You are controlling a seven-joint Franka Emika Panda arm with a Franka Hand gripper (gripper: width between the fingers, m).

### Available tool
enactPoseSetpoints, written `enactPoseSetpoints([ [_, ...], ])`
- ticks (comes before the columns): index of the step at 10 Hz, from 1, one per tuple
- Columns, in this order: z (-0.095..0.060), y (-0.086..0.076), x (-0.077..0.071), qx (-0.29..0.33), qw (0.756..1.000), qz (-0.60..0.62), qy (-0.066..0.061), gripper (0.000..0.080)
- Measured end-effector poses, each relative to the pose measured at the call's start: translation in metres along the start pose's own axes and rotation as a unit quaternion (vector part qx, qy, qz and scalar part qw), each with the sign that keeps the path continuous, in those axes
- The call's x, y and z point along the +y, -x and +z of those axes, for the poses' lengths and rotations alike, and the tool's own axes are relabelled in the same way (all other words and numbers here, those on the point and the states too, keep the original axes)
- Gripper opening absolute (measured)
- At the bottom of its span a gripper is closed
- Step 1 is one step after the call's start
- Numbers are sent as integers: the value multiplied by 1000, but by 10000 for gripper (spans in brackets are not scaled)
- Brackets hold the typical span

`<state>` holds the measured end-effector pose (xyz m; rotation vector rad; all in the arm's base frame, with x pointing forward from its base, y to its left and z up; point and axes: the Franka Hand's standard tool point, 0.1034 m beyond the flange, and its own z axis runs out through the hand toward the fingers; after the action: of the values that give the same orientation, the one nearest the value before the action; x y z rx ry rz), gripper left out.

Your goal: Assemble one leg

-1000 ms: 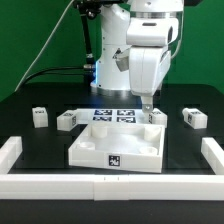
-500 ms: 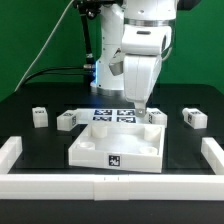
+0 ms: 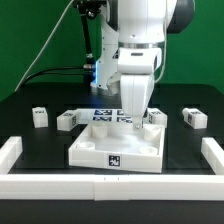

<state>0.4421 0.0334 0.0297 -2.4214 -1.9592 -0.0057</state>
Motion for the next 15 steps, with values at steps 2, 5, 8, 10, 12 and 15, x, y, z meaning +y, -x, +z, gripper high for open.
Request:
enactPoseSetpoints([
  [2,6,3,-2,0,1000,2,-2,650],
  [5,18,11,-7,-2,1000,10,-14,650],
  [8,18,12,-7,-3,1000,12,-15,650],
  [10,18,13,-7,-3,1000,12,-15,554],
  [12,18,13,-7,-3,1000,12,-15,405],
  [15,18,12,-6,-2,1000,12,-13,63],
])
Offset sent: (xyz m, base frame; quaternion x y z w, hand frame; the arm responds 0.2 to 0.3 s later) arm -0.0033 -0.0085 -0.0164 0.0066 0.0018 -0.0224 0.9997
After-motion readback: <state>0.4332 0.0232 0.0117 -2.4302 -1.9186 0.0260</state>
